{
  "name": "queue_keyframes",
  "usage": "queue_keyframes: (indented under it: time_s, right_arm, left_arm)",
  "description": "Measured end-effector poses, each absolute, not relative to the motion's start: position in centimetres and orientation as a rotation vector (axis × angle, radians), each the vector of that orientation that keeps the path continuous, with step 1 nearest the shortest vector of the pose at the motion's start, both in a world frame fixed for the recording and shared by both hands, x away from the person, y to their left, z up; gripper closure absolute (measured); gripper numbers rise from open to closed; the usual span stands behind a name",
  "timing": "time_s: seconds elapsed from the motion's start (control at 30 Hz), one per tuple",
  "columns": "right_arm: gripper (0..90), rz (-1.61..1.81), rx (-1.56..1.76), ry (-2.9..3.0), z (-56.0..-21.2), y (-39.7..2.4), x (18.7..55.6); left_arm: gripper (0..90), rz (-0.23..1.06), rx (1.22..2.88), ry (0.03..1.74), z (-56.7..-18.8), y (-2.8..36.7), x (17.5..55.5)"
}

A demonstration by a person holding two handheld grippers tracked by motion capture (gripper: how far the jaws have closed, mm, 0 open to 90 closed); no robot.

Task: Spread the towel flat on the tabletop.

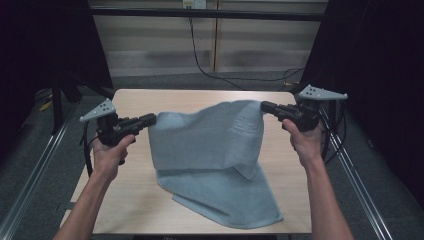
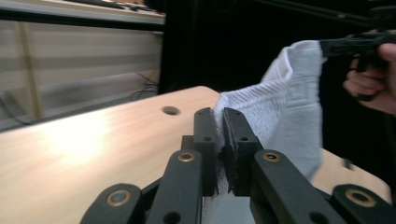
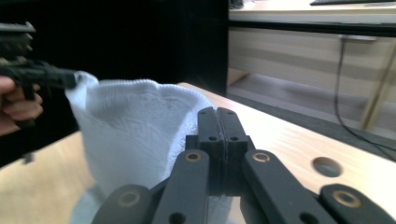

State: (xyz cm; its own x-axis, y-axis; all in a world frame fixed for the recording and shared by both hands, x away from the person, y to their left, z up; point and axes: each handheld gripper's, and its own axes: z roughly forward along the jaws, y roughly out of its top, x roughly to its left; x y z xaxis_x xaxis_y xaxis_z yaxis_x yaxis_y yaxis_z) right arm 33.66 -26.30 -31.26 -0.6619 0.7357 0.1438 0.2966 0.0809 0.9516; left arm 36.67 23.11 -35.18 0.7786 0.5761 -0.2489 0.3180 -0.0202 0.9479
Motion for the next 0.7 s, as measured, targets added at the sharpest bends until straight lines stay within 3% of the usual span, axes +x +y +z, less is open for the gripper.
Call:
queue_keyframes:
  time_s: [0.37,0.43,0.47,0.7]
  right_arm:
    - [89.7,1.505,1.148,1.945,-29.9,-25.8,40.9]
    - [85.3,1.458,1.193,1.919,-30.0,-25.6,42.2]
    - [77.4,1.381,1.252,1.902,-30.2,-25.8,43.1]
    - [70.9,1.431,1.215,1.993,-33.2,-25.9,41.0]
  left_arm:
    - [84.1,0.22,1.588,0.853,-33.1,23.0,44.8]
    - [73.0,0.24,1.596,0.918,-33.3,22.7,45.9]
    - [69.7,0.246,1.616,0.934,-33.6,22.6,46.2]
    - [65.4,0.199,1.67,0.897,-36.1,23.4,44.7]
